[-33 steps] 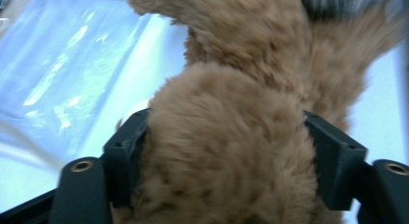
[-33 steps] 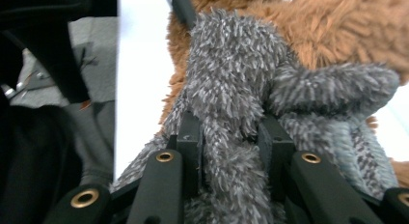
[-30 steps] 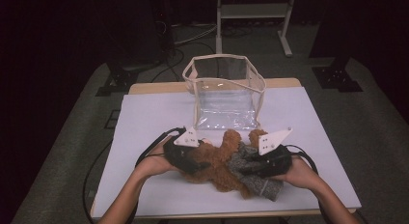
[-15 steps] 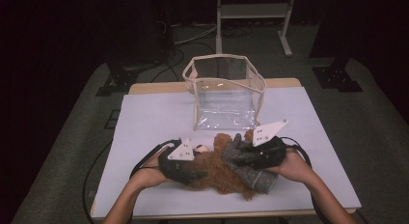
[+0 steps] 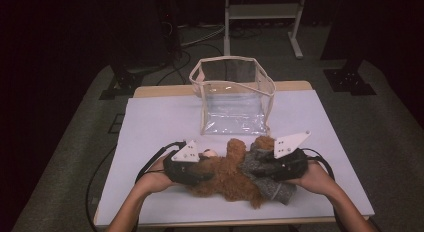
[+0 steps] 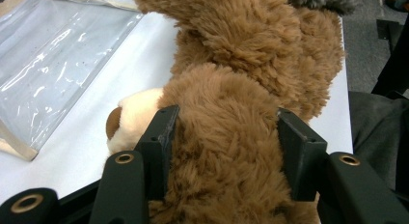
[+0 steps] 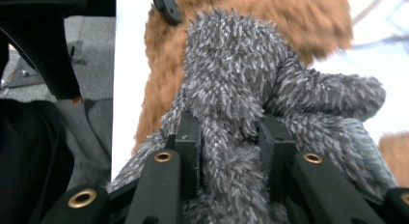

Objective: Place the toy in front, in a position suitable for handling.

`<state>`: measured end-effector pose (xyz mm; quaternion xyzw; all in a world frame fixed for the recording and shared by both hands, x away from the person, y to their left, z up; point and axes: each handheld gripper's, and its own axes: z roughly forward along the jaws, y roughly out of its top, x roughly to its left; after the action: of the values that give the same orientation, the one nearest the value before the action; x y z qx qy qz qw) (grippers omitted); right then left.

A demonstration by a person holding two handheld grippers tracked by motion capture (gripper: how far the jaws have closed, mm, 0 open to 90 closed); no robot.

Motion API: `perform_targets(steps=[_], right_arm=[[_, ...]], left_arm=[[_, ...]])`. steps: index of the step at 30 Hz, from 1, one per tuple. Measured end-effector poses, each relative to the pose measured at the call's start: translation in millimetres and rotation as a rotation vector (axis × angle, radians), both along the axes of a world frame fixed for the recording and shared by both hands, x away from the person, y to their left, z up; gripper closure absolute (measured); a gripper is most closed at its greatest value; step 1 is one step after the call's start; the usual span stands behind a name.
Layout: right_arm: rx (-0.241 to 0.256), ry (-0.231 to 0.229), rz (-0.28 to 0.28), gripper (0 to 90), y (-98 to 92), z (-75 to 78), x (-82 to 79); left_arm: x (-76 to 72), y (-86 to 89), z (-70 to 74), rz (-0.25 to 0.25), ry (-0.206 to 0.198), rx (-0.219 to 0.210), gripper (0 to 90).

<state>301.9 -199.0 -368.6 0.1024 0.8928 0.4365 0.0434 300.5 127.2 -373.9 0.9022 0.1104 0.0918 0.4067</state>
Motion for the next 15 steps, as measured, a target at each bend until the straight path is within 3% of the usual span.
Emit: perform_targets(steps=[6,11,12,15], right_arm=[[-0.015,-0.006,-0.043,66.2,-9.2,2.5,-2.7],[0.017,-0.030,-0.032,66.1,10.6,16.9,4.5],[0.026,-0.027,-0.029,66.0,21.8,21.2,11.3],[0.009,-0.030,-0.024,66.0,34.4,23.4,17.6]], left_arm=[[2.6,-4.9,0.6,0.017,-0.006,0.014,46.8],[3.3,-6.0,0.7,-0.007,-0.006,0.025,44.1],[2.3,-5.8,0.2,-0.017,-0.002,0.021,43.5],[1.2,-5.4,-0.2,-0.031,-0.008,0.025,42.3]])
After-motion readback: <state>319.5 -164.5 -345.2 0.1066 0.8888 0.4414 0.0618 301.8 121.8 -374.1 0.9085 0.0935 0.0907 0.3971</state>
